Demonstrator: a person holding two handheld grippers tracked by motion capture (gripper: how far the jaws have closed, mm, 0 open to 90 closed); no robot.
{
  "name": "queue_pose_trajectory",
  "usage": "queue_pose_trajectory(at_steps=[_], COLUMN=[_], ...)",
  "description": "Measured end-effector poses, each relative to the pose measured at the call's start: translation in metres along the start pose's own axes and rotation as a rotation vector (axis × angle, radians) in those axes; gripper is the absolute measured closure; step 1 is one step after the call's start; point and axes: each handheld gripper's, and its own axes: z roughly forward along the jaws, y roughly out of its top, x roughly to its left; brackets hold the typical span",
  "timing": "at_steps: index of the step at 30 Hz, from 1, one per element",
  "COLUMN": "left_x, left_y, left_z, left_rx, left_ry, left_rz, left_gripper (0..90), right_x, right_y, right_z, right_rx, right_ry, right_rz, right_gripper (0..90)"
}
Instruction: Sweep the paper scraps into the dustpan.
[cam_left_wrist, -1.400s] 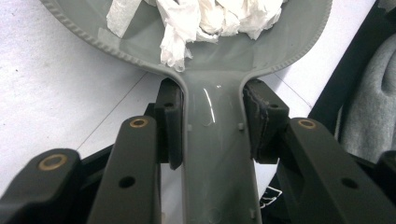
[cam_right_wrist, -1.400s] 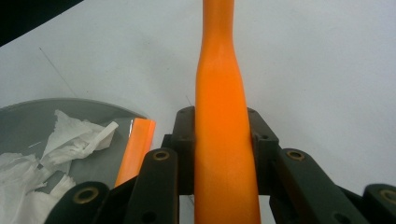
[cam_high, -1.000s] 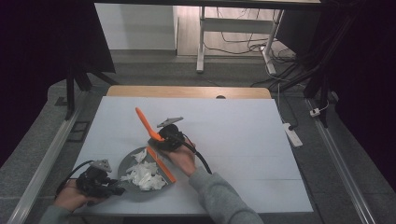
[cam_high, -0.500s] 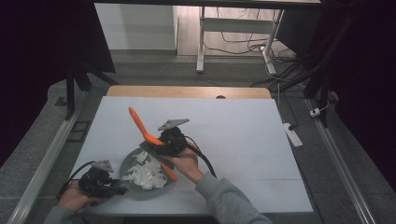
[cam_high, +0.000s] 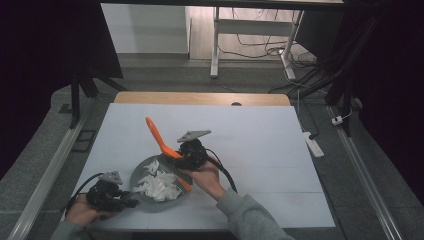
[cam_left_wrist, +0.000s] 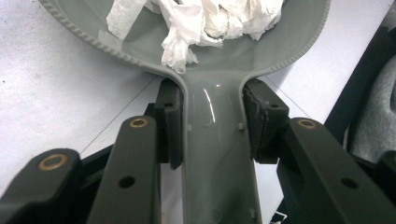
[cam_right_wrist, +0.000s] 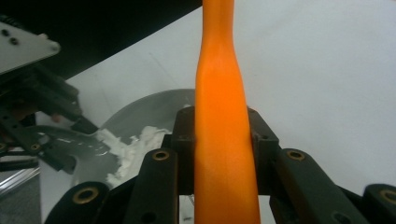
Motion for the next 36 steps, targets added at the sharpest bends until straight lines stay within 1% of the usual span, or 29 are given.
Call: queue_pose_trajectory(at_steps=[1,3,5,6,7,9,11,13,14,15,18,20,21,23,24,26,27,28,30,31,36], left_x=[0.000,0.000,0.000,0.000,0.000,0.000,0.000,0.000,0.000,0.000,0.000,0.000,-0.001,-0.001,-0.001,0.000,0.000,0.000,0.000,0.000,0.000], left_y=[0.000,0.000,0.000,0.000,0.000,0.001,0.001,0.001,0.001,0.001,0.001,0.001,0.001,0.001,0.001,0.001,0.000,0.000,0.000,0.000,0.000], left_z=[0.000,0.000,0.000,0.000,0.000,0.000,0.000,0.000,0.001,0.001,0.001,0.001,0.001,0.001,0.001,0.001,0.001,0.001,0.001,0.001,0.001], left_rx=[0.000,-0.001,0.001,0.002,0.004,0.005,0.006,0.006,0.005,0.005,0.008,0.006,0.006,0.007,0.005,0.005,0.004,0.003,0.001,-0.003,-0.010], left_ry=[-0.001,0.000,-0.001,0.000,0.000,0.000,0.000,0.000,-0.001,-0.001,-0.001,0.000,0.000,0.000,0.000,-0.001,-0.002,-0.003,-0.004,-0.005,-0.009], left_rz=[-0.001,-0.001,-0.003,-0.002,-0.001,0.000,0.000,-0.001,-0.001,-0.002,-0.005,-0.003,-0.004,-0.004,-0.004,-0.004,-0.004,-0.005,-0.005,-0.005,-0.008], left_gripper=[61.7,61.7,61.7,61.7,61.7,61.7,61.7,61.7,61.7,61.7,61.7,61.7,61.7,61.7,61.7,61.7,61.7,61.7,61.7,61.7,61.7], right_x=[0.001,0.002,-0.003,-0.006,-0.011,-0.023,-0.034,-0.039,-0.039,-0.039,-0.029,-0.021,-0.016,-0.006,-0.001,0.007,0.009,0.010,0.009,0.007,-0.005], right_y=[0.000,0.000,0.001,0.001,0.001,-0.002,-0.009,-0.015,-0.017,-0.019,-0.017,-0.016,-0.015,-0.011,-0.008,-0.001,0.002,0.006,0.011,0.012,0.007], right_z=[0.000,-0.001,-0.006,-0.007,-0.008,-0.005,0.003,0.010,0.014,0.016,0.020,0.024,0.025,0.027,0.027,0.024,0.021,0.017,0.009,0.005,-0.008], right_rx=[0.001,-0.006,-0.023,-0.021,-0.008,0.024,0.070,0.100,0.107,0.104,0.096,0.095,0.088,0.067,0.052,0.017,-0.001,-0.019,-0.039,-0.045,-0.053], right_ry=[0.004,-0.016,-0.061,-0.101,-0.142,-0.196,-0.225,-0.230,-0.227,-0.214,-0.171,-0.122,-0.093,-0.038,-0.011,0.062,0.080,0.069,0.016,-0.006,-0.037], right_rz=[-0.002,-0.020,-0.032,-0.043,-0.053,-0.037,-0.012,-0.004,0.005,0.014,0.031,0.048,0.065,0.083,0.083,0.086,0.085,0.070,0.019,0.008,0.027], right_gripper=[69.6,69.6,69.7,69.7,69.6,69.7,69.7,69.7,69.7,69.7,69.7,69.7,69.7,69.7,69.7,69.6,69.7,69.7,69.7,69.7,69.7])
